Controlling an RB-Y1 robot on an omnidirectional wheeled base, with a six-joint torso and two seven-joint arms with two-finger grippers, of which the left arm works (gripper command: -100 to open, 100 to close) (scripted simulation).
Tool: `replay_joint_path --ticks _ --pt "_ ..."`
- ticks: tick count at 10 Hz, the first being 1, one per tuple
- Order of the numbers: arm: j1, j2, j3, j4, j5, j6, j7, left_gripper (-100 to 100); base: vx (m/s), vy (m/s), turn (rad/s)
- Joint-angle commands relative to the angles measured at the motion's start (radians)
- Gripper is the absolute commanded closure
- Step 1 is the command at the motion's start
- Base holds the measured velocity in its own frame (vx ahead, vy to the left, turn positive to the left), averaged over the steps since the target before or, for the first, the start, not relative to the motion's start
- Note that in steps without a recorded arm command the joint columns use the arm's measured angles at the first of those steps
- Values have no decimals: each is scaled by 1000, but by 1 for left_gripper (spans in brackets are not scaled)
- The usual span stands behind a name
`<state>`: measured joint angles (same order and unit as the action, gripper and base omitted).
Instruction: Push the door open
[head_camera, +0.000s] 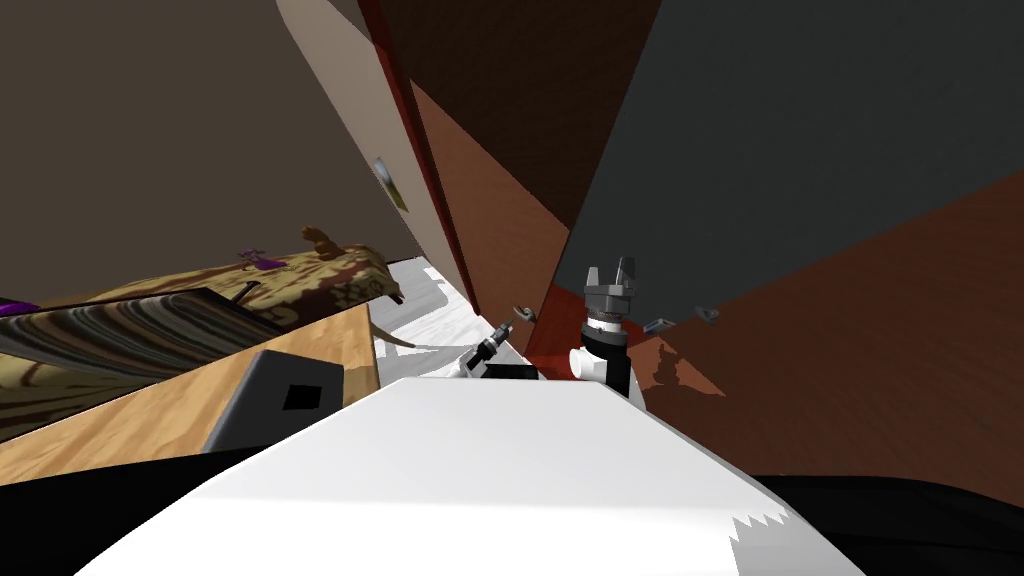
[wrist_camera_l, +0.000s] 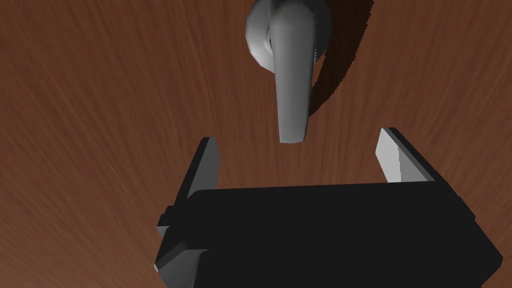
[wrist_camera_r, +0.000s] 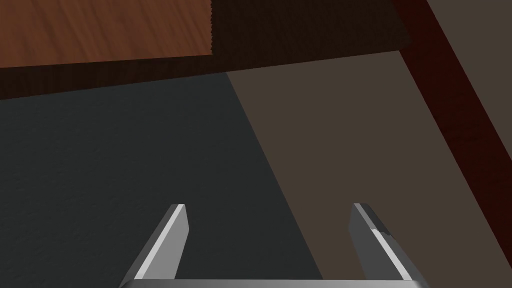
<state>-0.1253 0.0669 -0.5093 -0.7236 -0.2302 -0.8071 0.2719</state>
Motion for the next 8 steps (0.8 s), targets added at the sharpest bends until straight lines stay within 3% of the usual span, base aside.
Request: replay_joint_path --ticks 1,4,5,6,8 --pt "0 -5 4 4 2 1 -5 -100 172 -136 -35" --pt "-1 -27 12 14 6 2 -14 -100 190 -124 -37" --pt "0 -22 10 11 5 3 -13 -100 79 -54 2" --pt "0 -22 10 11 5 3 -13 100 -9 7 5" --pt "0 -22 10 11 5 3 -13 100 -17 17 -20"
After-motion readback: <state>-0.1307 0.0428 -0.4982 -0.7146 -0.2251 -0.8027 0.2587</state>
